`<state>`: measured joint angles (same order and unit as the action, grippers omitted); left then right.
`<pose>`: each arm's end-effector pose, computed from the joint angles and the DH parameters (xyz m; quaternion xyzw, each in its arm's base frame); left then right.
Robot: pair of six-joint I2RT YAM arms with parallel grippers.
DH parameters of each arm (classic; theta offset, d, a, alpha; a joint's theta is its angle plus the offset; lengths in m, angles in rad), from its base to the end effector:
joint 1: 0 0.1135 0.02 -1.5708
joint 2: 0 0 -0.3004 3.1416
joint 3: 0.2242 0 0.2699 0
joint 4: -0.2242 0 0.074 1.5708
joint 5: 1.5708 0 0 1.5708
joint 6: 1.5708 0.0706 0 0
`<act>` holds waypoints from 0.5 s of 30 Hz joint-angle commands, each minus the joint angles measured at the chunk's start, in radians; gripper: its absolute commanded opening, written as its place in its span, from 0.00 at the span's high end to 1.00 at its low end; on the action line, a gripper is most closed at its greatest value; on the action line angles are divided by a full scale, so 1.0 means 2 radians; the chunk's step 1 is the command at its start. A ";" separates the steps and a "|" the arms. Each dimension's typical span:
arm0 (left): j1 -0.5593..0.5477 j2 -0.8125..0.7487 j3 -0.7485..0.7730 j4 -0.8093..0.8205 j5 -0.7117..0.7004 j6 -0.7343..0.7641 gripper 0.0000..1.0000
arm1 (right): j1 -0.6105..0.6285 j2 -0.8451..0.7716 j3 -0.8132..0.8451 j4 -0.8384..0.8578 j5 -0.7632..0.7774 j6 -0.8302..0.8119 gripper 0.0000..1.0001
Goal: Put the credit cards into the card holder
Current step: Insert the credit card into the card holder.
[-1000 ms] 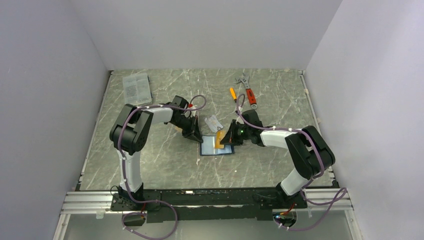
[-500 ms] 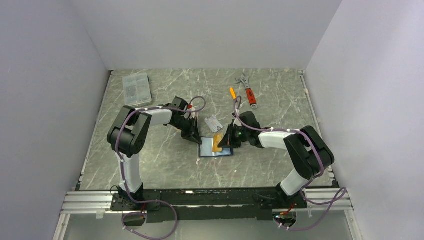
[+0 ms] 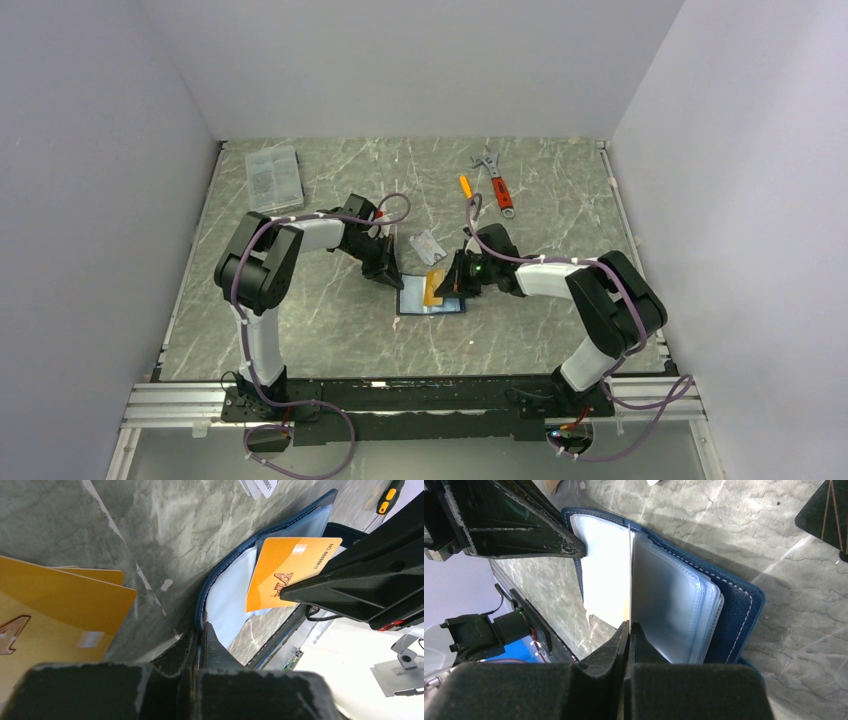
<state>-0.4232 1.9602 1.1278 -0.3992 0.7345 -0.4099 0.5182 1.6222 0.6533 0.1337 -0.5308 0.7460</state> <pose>0.3431 -0.2064 0.1180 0.0667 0.9195 -0.3874 0.0009 0.2641 0.1917 0.1306 0.0086 0.9053 0.4025 0.1353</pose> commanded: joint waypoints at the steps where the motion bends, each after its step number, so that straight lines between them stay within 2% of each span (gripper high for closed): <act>1: -0.006 -0.011 -0.006 0.002 -0.026 -0.001 1.00 | 0.012 0.022 -0.006 -0.012 -0.009 0.003 1.00; 5: -0.006 -0.011 -0.007 0.001 -0.028 -0.001 1.00 | 0.014 0.047 0.009 -0.028 -0.019 -0.001 1.00; 12: -0.006 -0.008 -0.007 0.002 -0.024 -0.001 1.00 | 0.015 0.043 0.023 -0.086 -0.013 -0.029 0.99; 13: -0.006 -0.008 -0.006 0.000 -0.025 0.000 1.00 | 0.015 0.043 0.026 -0.092 -0.009 -0.030 0.97; 15: -0.006 -0.009 -0.008 0.001 -0.025 0.002 1.00 | 0.014 0.040 0.027 -0.099 -0.002 -0.029 0.86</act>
<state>-0.4232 1.9602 1.1271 -0.4065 0.7250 -0.4095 0.5377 1.6840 0.6991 0.0689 -0.5976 0.7357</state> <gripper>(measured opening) 0.020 0.052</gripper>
